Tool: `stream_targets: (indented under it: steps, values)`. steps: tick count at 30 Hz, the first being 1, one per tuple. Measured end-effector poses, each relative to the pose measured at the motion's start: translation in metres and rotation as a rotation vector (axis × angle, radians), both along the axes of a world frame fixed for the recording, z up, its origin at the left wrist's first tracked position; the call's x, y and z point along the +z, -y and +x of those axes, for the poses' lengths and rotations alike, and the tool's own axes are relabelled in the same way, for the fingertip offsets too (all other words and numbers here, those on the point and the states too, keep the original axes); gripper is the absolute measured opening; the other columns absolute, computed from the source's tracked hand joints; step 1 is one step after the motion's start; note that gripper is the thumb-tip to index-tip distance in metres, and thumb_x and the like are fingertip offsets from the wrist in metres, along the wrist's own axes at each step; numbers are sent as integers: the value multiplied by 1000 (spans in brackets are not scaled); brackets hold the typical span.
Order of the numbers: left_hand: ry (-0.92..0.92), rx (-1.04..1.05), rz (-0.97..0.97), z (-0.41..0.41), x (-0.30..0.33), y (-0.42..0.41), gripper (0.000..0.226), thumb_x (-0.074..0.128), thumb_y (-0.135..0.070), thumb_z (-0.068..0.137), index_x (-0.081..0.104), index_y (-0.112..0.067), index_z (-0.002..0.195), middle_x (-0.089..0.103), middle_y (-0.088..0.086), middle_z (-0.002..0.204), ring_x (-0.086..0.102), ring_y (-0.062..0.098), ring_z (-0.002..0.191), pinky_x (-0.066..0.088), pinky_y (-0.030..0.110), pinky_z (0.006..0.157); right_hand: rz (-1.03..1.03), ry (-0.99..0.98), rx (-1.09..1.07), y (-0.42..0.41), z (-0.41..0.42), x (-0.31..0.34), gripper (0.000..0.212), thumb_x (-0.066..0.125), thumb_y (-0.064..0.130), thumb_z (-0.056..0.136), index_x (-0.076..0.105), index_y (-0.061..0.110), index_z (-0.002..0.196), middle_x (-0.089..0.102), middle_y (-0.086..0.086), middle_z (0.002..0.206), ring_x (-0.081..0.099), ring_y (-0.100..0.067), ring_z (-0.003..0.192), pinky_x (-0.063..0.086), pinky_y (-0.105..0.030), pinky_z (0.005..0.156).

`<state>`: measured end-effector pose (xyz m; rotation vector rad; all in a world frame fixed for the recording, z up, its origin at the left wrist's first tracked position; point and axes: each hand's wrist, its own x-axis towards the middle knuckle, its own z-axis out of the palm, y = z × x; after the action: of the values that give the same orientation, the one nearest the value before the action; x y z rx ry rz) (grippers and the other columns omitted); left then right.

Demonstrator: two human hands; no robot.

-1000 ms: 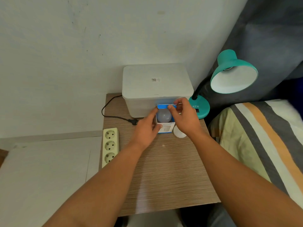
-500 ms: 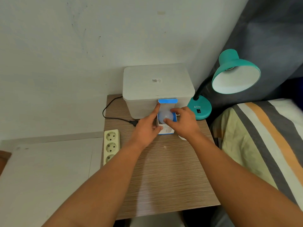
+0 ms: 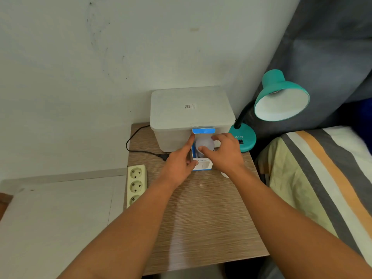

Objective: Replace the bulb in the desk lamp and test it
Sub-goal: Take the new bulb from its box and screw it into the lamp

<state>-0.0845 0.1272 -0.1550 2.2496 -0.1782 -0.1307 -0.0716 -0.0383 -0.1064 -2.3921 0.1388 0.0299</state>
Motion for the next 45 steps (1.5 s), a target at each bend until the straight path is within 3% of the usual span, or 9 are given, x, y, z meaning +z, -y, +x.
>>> stream_targets:
  steps: [3,8,12,19,25,28,34,39,45]
  values:
    - [-26,8,17,-3,2,2,90,67,-16,89,12,-52,151,67,5,117,69,16,95,57,40,89,124,35,-70,7,-14,14,56,74,48,79,59,17,124,60,2,119,58,-16,108,49,-32,90]
    - [25,36,128,-18,12,7,63,75,-19,82,51,-20,141,62,4,132,59,22,120,45,34,103,281,103,-168,25,-47,41,50,77,41,80,58,18,120,64,8,105,61,-2,86,46,-15,72]
    - [57,93,136,-39,35,10,56,77,-16,81,58,-11,134,62,8,132,56,26,123,38,30,102,331,151,-241,41,-74,57,45,78,37,80,58,18,116,62,12,99,58,7,74,42,-8,58]
    - [108,90,179,-55,76,21,54,66,-22,93,47,-13,143,51,5,145,45,21,133,29,22,104,447,242,-351,65,-104,68,58,75,32,83,53,23,135,62,1,112,62,-1,81,42,-10,65]
    - [173,-26,159,-44,107,54,58,63,-30,95,41,-17,148,45,4,151,41,20,138,26,22,108,602,322,-452,82,-108,75,36,74,27,83,56,27,114,63,8,102,63,-1,85,46,-13,64]
    - [219,-86,141,-29,125,75,64,64,-31,95,35,-21,151,42,3,153,38,19,140,24,21,109,706,359,-534,87,-97,81,38,76,27,82,56,21,114,63,12,100,63,-1,88,47,-14,70]
    - [313,-194,152,13,155,111,83,72,-21,89,25,-28,156,41,5,154,46,24,135,36,36,112,794,419,-618,91,-61,86,45,80,28,78,56,15,114,60,15,94,59,5,81,48,-13,69]
    - [352,-285,209,44,159,124,101,78,-10,81,16,-35,157,45,6,149,48,24,132,43,40,109,791,442,-609,94,-33,77,47,76,23,82,57,19,125,63,15,90,59,18,70,45,-4,60]
    - [432,-394,318,73,158,134,109,75,-5,76,9,-37,157,44,7,144,49,24,127,45,37,104,738,447,-599,96,-7,71,44,77,30,82,57,22,121,66,2,100,59,16,69,46,-5,63]
